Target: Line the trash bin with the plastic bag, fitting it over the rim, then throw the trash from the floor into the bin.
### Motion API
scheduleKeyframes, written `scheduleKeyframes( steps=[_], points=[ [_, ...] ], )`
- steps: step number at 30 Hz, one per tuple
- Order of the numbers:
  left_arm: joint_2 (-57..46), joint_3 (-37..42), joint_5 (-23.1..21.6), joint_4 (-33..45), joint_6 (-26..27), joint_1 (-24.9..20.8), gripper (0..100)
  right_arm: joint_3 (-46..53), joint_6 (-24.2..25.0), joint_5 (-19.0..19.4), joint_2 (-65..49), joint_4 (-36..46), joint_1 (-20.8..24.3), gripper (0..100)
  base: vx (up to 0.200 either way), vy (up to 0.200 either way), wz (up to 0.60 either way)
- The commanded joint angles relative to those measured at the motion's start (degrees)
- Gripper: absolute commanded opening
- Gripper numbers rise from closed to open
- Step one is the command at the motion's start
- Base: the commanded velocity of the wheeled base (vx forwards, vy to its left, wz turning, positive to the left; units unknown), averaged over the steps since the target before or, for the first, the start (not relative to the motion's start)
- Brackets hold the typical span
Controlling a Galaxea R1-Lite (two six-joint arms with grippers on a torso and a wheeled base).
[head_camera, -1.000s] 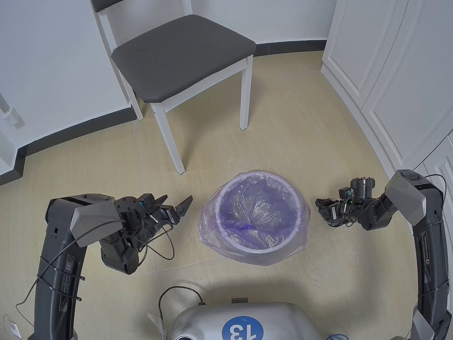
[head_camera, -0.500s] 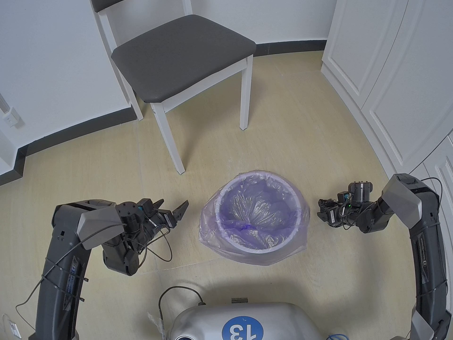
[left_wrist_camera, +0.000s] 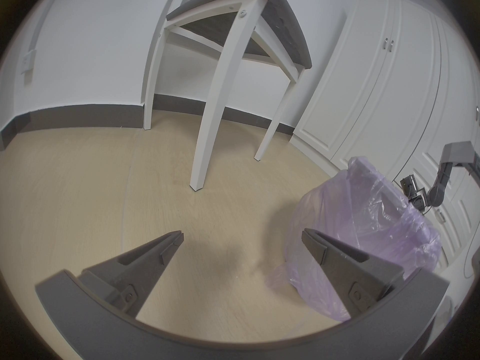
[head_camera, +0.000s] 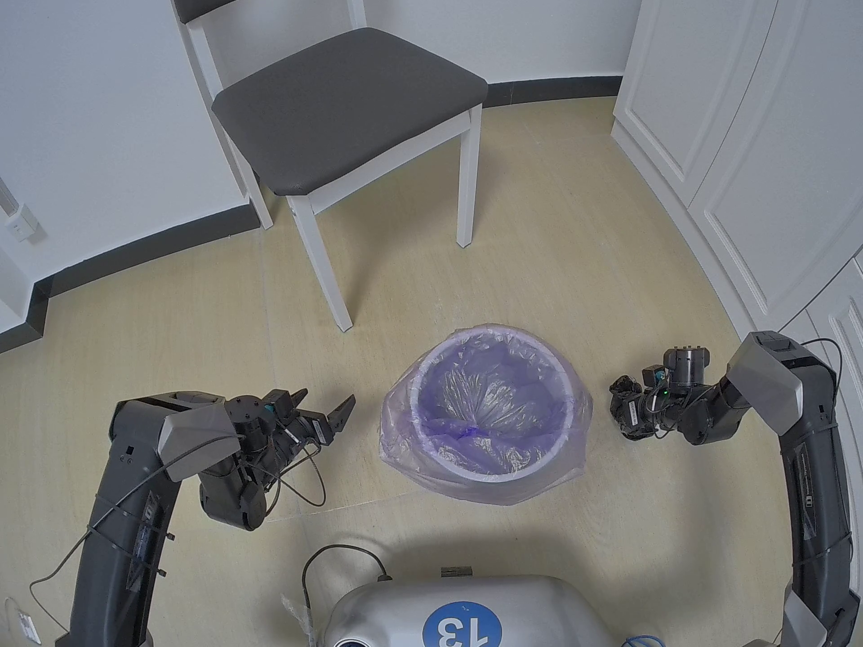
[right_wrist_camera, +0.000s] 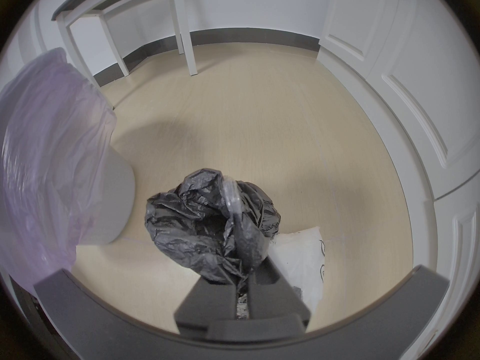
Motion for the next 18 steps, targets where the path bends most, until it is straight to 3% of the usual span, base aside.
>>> scheduleKeyframes(
  steps=[1,5,8,11,18],
  points=[
    [0.3,0.0,0.1,-1.0,1.3,-0.1,100,0.4,2.4,0.1,0.0,-0.9,0.0,0,0.0,0.0,0.0],
    [0.3,0.0,0.1,-1.0,2.6,-0.2,100,1.4,5.5,0.0,0.2,-4.2,0.0,0,0.0,0.0,0.0],
    [0.4,0.0,0.1,-1.0,2.9,-0.2,100,2.4,5.0,-0.8,0.2,-5.8,0.0,0,0.0,0.0,0.0],
    [0.4,0.1,-0.6,-1.0,3.8,-0.2,100,2.5,4.6,-4.3,0.1,-5.8,0.0,0,0.0,0.0,0.0],
    [0.4,-0.1,-0.7,-1.0,4.5,-0.2,100,3.5,5.5,-4.5,0.2,-8.5,-0.1,0,0.0,0.0,0.0]
  ],
)
